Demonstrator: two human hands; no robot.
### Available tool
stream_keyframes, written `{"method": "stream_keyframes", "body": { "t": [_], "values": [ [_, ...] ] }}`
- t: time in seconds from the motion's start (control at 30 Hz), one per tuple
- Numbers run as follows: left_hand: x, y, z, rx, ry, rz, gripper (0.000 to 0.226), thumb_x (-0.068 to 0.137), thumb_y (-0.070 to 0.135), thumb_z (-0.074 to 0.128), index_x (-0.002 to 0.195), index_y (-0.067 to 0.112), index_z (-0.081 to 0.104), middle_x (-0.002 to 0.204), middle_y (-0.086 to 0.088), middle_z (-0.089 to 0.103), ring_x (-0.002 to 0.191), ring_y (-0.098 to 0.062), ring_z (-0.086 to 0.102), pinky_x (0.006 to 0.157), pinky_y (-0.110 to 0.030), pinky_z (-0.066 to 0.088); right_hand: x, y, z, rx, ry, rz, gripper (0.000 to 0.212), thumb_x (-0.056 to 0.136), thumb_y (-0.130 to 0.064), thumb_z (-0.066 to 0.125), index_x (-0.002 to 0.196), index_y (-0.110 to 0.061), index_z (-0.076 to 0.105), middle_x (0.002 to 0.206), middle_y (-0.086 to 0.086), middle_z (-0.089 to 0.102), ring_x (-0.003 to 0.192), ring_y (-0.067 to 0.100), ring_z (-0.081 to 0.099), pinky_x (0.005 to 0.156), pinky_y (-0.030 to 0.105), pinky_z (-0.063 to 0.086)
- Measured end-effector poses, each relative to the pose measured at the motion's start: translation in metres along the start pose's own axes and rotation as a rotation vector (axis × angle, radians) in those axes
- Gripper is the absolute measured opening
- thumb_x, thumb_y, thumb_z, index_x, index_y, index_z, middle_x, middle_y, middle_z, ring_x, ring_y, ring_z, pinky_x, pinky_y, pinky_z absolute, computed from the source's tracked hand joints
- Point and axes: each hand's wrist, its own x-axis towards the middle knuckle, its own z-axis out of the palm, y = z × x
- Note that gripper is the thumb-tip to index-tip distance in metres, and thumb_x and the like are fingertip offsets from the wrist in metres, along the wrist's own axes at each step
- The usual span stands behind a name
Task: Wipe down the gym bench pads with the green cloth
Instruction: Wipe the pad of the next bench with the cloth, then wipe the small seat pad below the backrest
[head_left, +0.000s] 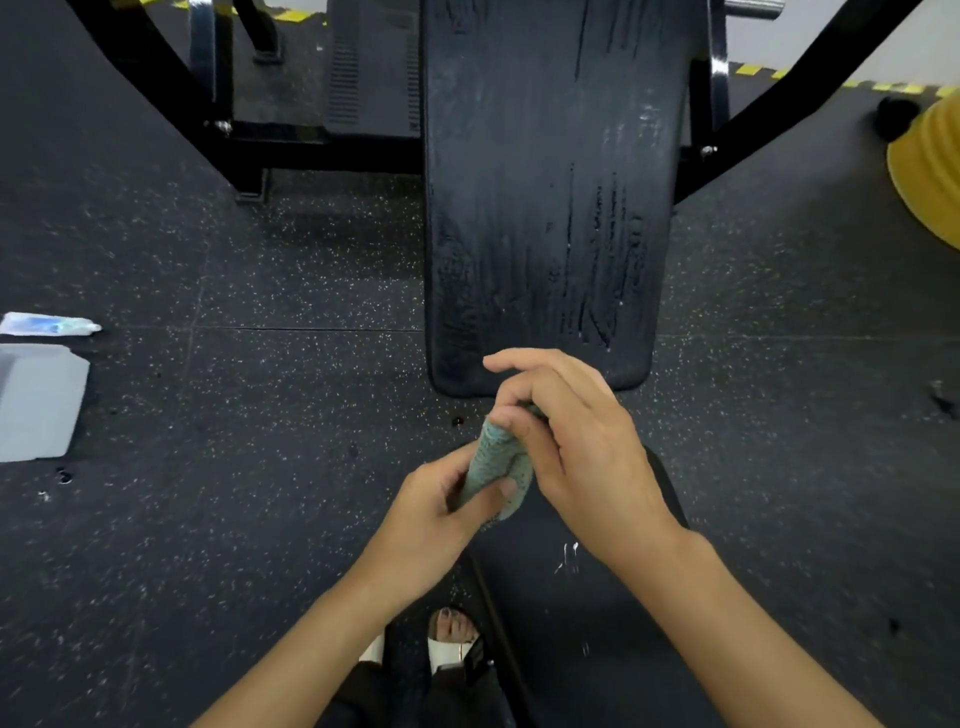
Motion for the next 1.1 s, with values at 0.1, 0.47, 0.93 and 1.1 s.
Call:
{"method": "stream_keyframes", "body": {
  "t": [0.1,0.47,0.93,1.1],
  "values": [
    [0.0,-0.015,-0.002,0.238,0.109,0.085,0.039,0.096,0.008,0.06,0.123,0.037,0.064,0.105,0.02,0.07,0.097,0.001,0.065,0.083,-0.019,0.051,-0.012,0.011,0.002,-0.146,-0.045,-0.049,0.016,0.096,-0.018,0.049,0.088,-0.014,0.063,0.114,-0.003,0.064,0.111,0.006,0.057,0.11,0.043,0.036],
    [0.005,-0.071,0.029,1.044,-0.39,-0.137,0.058,0.105,0.046,0.024,0.158,0.033,0.006,0.165,0.017,-0.006,0.151,-0.008,-0.018,0.122,-0.047,-0.011,-0.065,0.033,0.018,-0.237,-0.211,0.12,0.024,0.097,-0.031,0.047,0.106,-0.022,0.067,0.127,-0.008,0.06,0.116,0.007,0.056,0.114,0.036,0.03],
    [-0.01,-0.105,-0.001,0.713,-0.078,-0.13,0.069,0.09,0.06,0.002,0.154,0.033,0.004,0.162,0.022,-0.002,0.146,0.01,-0.012,0.122,-0.026,-0.003,-0.067,0.082,0.073,-0.157,-0.672,0.227,0.059,0.098,-0.044,0.016,0.152,-0.026,0.031,0.161,-0.011,0.021,0.15,0.007,0.01,0.122,0.036,0.009],
    [0.0,-0.115,0.0,0.665,-0.011,-0.157,0.074,0.091,0.058,0.003,0.157,0.025,0.014,0.161,0.02,0.003,0.147,0.011,-0.005,0.12,-0.018,-0.002,-0.071,0.092,0.082,-0.193,-0.823,0.246,0.072,0.09,-0.055,-0.003,0.156,-0.03,0.011,0.163,-0.015,0.001,0.147,0.0,-0.013,0.117,0.026,-0.018]
  ]
}}
